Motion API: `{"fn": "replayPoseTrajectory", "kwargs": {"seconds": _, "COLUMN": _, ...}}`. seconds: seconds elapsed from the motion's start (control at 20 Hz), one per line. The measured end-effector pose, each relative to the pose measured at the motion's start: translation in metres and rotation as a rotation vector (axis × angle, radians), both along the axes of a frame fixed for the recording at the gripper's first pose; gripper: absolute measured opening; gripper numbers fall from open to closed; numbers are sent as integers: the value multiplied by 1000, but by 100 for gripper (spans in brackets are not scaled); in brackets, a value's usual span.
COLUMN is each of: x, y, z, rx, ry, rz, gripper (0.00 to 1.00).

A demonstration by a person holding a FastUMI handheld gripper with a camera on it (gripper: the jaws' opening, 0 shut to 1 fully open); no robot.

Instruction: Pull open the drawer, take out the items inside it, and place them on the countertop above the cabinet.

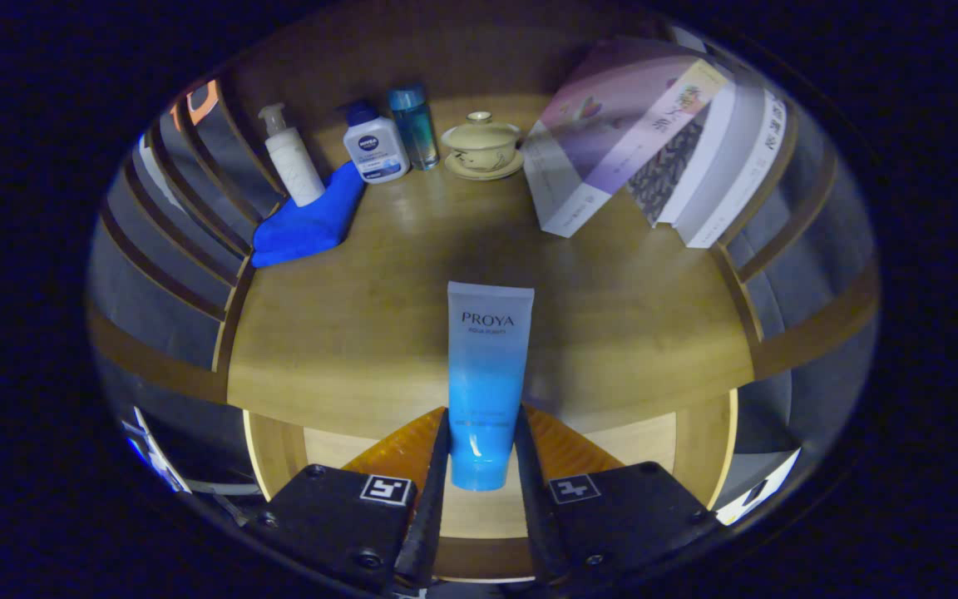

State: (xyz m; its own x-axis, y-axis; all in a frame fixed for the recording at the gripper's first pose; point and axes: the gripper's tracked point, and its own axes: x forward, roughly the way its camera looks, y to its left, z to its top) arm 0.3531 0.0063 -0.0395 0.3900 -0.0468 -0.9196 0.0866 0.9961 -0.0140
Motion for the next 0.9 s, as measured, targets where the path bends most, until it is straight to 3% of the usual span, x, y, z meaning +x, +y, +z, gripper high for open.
{"fn": "replayPoseTrajectory", "kwargs": {"seconds": 0.3, "x": 13, "y": -10, "z": -15, "rx": -31, "ry": 13, "rz": -12, "gripper": 46}}
{"fn": "replayPoseTrajectory", "kwargs": {"seconds": 0.5, "x": 23, "y": -12, "z": -14, "rx": -87, "ry": -65, "rz": 34, "gripper": 49}}
{"fn": "replayPoseTrajectory", "kwargs": {"seconds": 0.9, "x": 17, "y": -11, "z": -4, "rx": -49, "ry": -169, "rz": -27, "gripper": 59}}
